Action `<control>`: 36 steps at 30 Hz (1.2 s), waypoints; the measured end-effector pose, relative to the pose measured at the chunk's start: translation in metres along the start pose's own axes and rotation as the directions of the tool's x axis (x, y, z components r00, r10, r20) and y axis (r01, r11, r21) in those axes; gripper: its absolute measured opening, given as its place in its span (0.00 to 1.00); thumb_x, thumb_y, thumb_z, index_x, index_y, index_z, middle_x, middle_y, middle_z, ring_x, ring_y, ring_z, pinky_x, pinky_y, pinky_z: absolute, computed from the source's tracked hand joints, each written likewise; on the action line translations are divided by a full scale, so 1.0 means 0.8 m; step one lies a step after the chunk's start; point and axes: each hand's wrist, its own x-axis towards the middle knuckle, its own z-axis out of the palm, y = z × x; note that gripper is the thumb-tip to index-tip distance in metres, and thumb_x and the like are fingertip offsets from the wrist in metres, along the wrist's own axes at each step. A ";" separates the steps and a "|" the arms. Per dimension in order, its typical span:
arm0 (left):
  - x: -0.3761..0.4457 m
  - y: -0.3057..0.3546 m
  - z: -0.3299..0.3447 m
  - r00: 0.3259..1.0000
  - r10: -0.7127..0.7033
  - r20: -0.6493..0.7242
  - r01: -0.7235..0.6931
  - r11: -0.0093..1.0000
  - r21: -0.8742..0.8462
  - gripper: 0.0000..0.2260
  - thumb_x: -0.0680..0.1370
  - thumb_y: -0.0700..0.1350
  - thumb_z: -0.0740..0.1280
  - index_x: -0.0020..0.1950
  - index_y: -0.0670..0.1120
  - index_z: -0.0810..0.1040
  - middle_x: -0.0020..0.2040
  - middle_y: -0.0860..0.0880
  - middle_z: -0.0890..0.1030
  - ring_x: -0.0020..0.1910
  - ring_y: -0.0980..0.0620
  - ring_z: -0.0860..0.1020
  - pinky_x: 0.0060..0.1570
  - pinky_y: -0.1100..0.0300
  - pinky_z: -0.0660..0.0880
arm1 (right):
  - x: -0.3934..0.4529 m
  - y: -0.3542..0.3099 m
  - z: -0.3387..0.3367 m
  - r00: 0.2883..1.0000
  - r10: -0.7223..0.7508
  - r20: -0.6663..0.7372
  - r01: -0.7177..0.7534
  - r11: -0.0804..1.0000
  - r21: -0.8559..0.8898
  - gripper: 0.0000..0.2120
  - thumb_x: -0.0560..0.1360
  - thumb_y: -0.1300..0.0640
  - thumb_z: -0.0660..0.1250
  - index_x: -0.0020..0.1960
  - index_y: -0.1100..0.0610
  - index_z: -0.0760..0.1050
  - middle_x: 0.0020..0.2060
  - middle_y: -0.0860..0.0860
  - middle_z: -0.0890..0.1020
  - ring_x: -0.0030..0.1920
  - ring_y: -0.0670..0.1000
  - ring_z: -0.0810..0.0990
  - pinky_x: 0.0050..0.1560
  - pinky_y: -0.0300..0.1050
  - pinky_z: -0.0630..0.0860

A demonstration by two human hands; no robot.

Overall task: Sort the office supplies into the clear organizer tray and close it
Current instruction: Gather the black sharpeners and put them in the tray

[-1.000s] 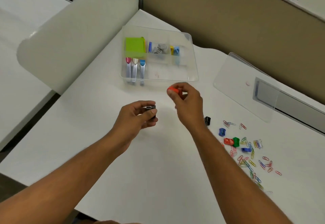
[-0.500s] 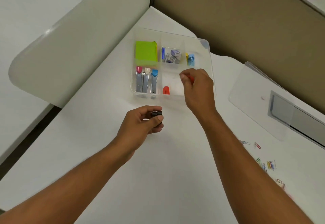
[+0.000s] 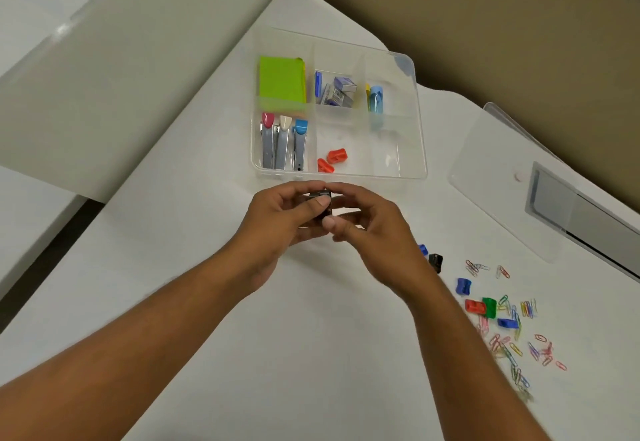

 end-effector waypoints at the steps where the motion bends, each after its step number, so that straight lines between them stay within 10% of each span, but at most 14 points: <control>1: 0.000 -0.001 0.001 1.000 -0.023 0.010 0.023 1.000 0.005 0.12 0.81 0.41 0.71 0.63 0.47 0.84 0.56 0.46 0.88 0.53 0.45 0.87 0.55 0.49 0.84 | -0.002 0.002 0.002 1.000 0.002 -0.027 -0.002 1.000 0.001 0.19 0.77 0.59 0.74 0.65 0.45 0.79 0.54 0.45 0.85 0.51 0.49 0.86 0.49 0.44 0.84; 8: -0.010 -0.004 -0.005 0.996 -0.061 -0.068 0.059 0.998 -0.030 0.12 0.78 0.46 0.75 0.61 0.47 0.83 0.50 0.44 0.88 0.45 0.47 0.87 0.44 0.57 0.83 | 0.044 -0.028 -0.022 0.948 -0.160 -0.274 0.078 0.955 -0.286 0.18 0.74 0.53 0.77 0.62 0.46 0.79 0.48 0.39 0.82 0.46 0.40 0.81 0.46 0.30 0.77; 12: -0.014 -0.002 -0.007 0.991 -0.048 -0.128 0.037 0.995 -0.089 0.12 0.78 0.43 0.74 0.61 0.46 0.83 0.51 0.42 0.87 0.46 0.46 0.87 0.50 0.54 0.85 | 0.072 -0.040 -0.023 0.953 -0.143 -0.268 -0.025 0.841 -0.541 0.22 0.76 0.51 0.76 0.68 0.47 0.76 0.54 0.45 0.81 0.48 0.46 0.80 0.53 0.42 0.80; 20: -0.020 -0.004 -0.011 0.996 0.006 -0.088 -0.014 0.995 -0.099 0.11 0.81 0.44 0.71 0.63 0.47 0.82 0.52 0.44 0.88 0.52 0.45 0.88 0.56 0.48 0.84 | 0.001 -0.023 0.029 0.994 -0.111 0.009 0.110 0.961 -0.252 0.19 0.76 0.55 0.75 0.62 0.39 0.78 0.54 0.35 0.81 0.52 0.37 0.80 0.48 0.28 0.76; 31: -0.037 -0.020 0.015 0.989 -0.107 -0.097 0.114 0.991 0.069 0.10 0.83 0.50 0.68 0.63 0.51 0.80 0.53 0.47 0.87 0.49 0.46 0.87 0.51 0.51 0.85 | 0.083 -0.039 -0.016 0.935 -0.182 -0.304 0.013 0.875 -0.484 0.26 0.72 0.51 0.79 0.69 0.46 0.77 0.61 0.48 0.82 0.55 0.49 0.81 0.60 0.51 0.80; 36: -0.050 -0.045 0.026 0.991 -0.118 -0.071 0.127 0.981 0.147 0.10 0.81 0.44 0.71 0.61 0.52 0.81 0.51 0.48 0.88 0.49 0.46 0.87 0.52 0.52 0.84 | 0.001 0.001 -0.026 0.837 -0.228 -0.498 0.017 0.919 -0.393 0.16 0.78 0.53 0.74 0.65 0.48 0.78 0.57 0.46 0.82 0.46 0.43 0.80 0.52 0.34 0.78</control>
